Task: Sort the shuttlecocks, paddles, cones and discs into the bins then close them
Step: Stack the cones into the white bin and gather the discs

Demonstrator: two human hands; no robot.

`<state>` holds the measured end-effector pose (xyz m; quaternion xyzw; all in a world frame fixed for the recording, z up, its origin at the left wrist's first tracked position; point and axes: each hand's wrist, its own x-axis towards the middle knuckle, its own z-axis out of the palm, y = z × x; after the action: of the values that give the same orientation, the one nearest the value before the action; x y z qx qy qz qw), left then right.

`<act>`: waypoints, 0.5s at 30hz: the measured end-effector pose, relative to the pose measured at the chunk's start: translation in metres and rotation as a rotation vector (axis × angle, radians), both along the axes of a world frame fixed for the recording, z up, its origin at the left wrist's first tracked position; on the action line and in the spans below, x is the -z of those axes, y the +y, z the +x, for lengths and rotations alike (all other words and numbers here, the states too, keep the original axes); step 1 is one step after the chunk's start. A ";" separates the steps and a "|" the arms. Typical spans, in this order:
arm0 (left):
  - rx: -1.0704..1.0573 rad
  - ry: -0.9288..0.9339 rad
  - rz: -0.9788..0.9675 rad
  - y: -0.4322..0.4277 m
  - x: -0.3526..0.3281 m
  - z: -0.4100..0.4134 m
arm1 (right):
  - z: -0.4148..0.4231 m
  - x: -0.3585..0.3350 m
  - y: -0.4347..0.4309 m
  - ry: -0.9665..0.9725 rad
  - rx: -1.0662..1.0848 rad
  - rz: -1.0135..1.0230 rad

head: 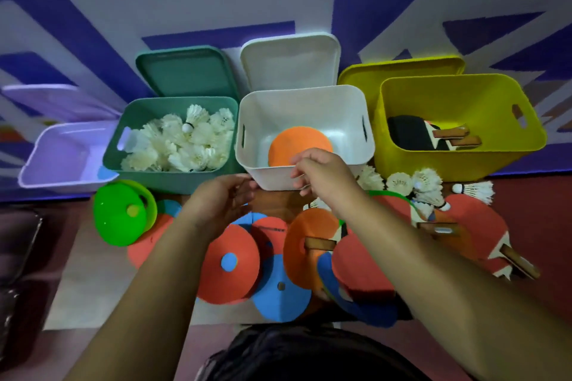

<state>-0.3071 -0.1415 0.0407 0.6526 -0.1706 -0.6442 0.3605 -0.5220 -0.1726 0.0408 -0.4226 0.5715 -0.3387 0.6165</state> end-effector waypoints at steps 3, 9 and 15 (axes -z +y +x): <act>-0.103 -0.022 0.020 0.026 0.008 0.056 | 0.047 0.012 0.013 0.051 -0.169 0.024; -0.246 -0.099 0.073 0.087 0.027 0.133 | 0.125 0.033 0.039 0.126 -0.420 0.140; -0.243 -0.258 0.142 0.134 0.057 0.179 | 0.173 0.059 0.057 0.206 -0.517 0.215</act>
<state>-0.1281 -0.0078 -0.0166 0.7693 -0.0894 -0.5173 0.3640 -0.3489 -0.1156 -0.0177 -0.5185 0.5371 -0.0633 0.6624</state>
